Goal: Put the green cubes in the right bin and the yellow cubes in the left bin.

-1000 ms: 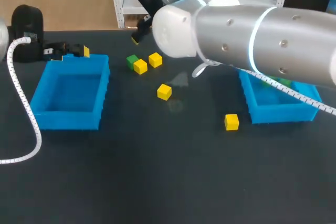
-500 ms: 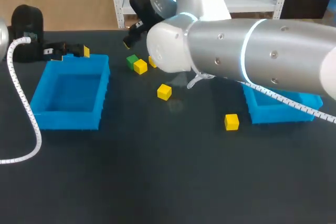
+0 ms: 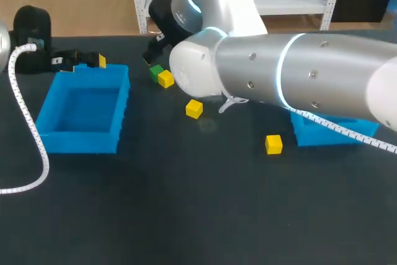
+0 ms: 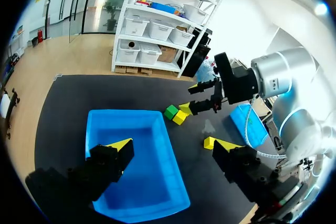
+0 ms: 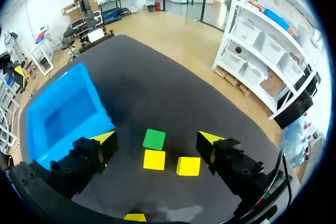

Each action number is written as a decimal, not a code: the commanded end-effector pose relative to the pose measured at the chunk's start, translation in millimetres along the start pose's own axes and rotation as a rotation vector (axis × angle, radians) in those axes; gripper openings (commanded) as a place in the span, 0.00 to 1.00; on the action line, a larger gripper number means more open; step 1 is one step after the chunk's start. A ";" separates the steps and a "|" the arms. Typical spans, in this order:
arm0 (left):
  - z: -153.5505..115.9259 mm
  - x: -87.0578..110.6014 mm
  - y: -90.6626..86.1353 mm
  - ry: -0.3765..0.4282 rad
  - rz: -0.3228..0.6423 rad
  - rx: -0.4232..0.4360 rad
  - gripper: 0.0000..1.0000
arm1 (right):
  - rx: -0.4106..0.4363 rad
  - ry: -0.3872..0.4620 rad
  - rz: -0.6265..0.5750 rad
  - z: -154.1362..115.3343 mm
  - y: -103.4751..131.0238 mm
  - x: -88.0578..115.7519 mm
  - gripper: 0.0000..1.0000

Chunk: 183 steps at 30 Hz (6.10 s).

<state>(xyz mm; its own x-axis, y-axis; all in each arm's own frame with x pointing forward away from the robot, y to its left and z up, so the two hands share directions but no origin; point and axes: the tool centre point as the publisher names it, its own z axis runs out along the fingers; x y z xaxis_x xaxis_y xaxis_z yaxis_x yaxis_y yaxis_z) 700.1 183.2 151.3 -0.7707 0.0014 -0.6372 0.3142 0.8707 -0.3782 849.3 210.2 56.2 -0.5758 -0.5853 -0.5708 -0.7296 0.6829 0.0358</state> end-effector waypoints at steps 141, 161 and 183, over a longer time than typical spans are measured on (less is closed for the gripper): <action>0.1 1.0 1.5 -0.004 0.002 0.007 1.00 | 0.363 -0.272 0.212 -187.2 -139.1 -16.5 0.00; 0.1 1.0 1.5 -0.004 0.002 0.007 1.00 | 0.497 -0.225 0.313 -293.0 -192.6 107.9 0.00; 0.1 1.0 1.5 -0.004 0.002 0.007 1.00 | 0.405 -0.082 0.293 -299.6 -217.4 246.8 0.00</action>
<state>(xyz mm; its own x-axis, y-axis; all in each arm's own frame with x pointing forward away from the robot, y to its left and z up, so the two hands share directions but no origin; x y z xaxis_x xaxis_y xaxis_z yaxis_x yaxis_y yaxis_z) 700.1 183.2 151.3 -0.7707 0.0014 -0.6372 0.3142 0.8708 -0.3782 806.3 -202.1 143.3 -0.7963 -0.3295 -0.5072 -0.3200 0.9411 -0.1090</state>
